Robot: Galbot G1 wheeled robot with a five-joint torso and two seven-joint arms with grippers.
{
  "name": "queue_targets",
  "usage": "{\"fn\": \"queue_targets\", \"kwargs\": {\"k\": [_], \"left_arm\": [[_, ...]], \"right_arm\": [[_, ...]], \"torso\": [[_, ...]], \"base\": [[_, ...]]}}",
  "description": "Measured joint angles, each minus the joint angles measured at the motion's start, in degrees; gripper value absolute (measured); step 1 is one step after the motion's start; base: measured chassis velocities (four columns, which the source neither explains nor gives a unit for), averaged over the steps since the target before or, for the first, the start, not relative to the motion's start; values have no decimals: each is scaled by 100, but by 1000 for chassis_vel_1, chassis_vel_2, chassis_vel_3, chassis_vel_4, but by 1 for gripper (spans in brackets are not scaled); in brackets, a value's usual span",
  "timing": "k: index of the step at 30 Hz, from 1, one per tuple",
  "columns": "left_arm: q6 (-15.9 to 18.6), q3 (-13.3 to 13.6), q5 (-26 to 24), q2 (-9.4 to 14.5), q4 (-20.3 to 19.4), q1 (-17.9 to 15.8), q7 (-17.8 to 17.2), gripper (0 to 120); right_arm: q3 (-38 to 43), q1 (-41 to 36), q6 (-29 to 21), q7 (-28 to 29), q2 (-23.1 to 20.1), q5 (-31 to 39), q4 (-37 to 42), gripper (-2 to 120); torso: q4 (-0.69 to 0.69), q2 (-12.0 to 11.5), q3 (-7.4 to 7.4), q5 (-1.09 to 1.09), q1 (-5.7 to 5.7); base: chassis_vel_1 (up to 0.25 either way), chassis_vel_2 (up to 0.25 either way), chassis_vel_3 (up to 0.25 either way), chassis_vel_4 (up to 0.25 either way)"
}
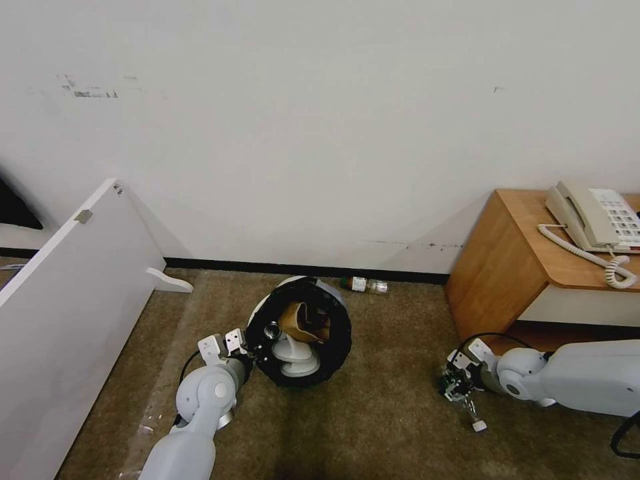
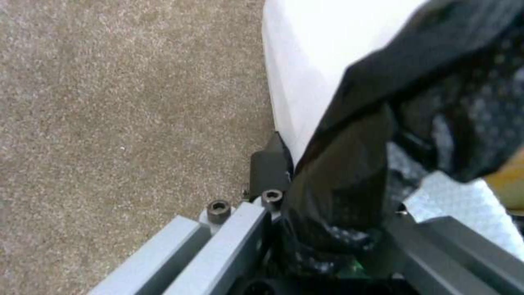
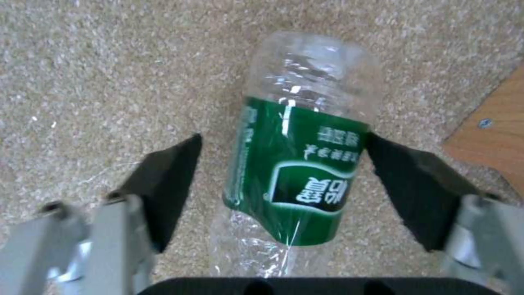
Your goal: Pick up the trash bin and place the garbage on the floor into it.
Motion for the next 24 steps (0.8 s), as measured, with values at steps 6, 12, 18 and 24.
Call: {"fn": "queue_targets", "kwargs": {"k": [6, 12, 18, 24], "left_arm": [[-5, -12, -2, 7, 19, -4, 15, 0], [-13, -21, -13, 19, 41, -11, 31, 0], [-20, -23, -16, 23, 66, -16, 50, 0], [-20, -19, -27, 67, 109, -41, 71, 0]], "right_arm": [[-20, -1, -1, -1, -26, 2, -33, 53], [-25, -1, -1, -1, -43, 3, -44, 37], [-32, -3, 4, 17, -96, 33, -88, 19], [-16, -2, 4, 98, -63, 71, 14, 12]], "torso": [[0, 0, 0, 0, 0], [0, 0, 0, -1, 0], [0, 0, 0, -2, 0], [1, 0, 1, 0, 0]], "base": [[0, 0, 0, 0], [0, 0, 0, 0], [0, 0, 0, 0], [0, 0, 0, 0]]}}
